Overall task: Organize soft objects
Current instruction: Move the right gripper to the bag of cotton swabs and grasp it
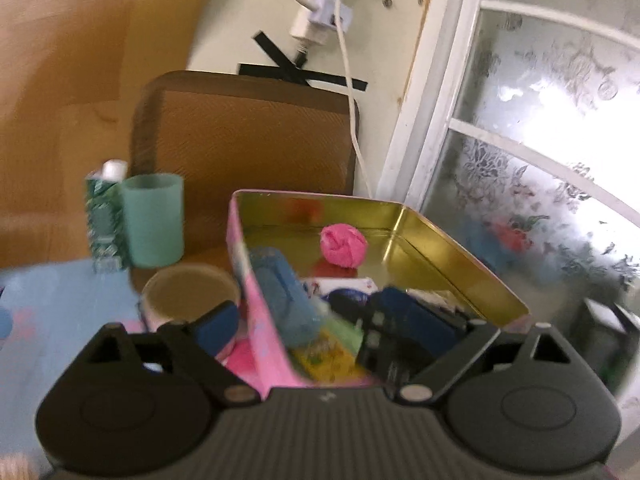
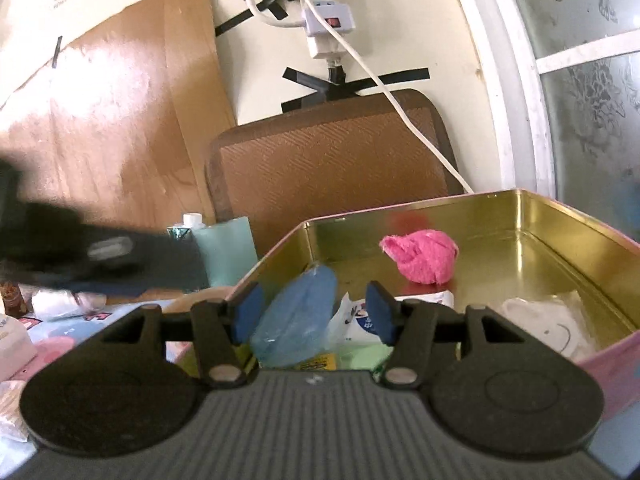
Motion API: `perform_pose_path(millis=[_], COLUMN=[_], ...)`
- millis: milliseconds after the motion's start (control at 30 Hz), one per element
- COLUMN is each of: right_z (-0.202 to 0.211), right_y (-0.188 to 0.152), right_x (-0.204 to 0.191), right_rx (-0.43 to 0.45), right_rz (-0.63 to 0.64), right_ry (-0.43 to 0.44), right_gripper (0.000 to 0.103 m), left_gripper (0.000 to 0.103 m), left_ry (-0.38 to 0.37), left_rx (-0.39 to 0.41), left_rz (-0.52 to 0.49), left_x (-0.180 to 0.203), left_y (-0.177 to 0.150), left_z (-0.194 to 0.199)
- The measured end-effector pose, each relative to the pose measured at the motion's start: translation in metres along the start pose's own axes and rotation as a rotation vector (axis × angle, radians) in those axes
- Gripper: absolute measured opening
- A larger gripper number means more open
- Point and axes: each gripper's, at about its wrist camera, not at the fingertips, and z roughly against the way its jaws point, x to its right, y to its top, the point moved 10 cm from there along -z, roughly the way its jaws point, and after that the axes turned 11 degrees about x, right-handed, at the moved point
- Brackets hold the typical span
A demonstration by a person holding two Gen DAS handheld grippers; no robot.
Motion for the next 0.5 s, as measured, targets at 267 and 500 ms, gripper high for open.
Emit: perform_pose_path(millis=[267,500], right_z=[0.005,0.022], right_y=[0.005,0.016], right_x=[-0.003,-0.025], right_rx=[0.062,0.158], right_rz=[0.017,0.053], right_ry=[0.0,0.063], right_gripper=[0.06,0.06], left_gripper=[0.098,0.098], left_ry=[0.099,0.269], left_rx=[-0.008,-0.043], left_rz=[0.033,0.137], left_x=[-0.047,-0.113], left_y=[-0.033,-0.074], left_z=[0.102,0.17])
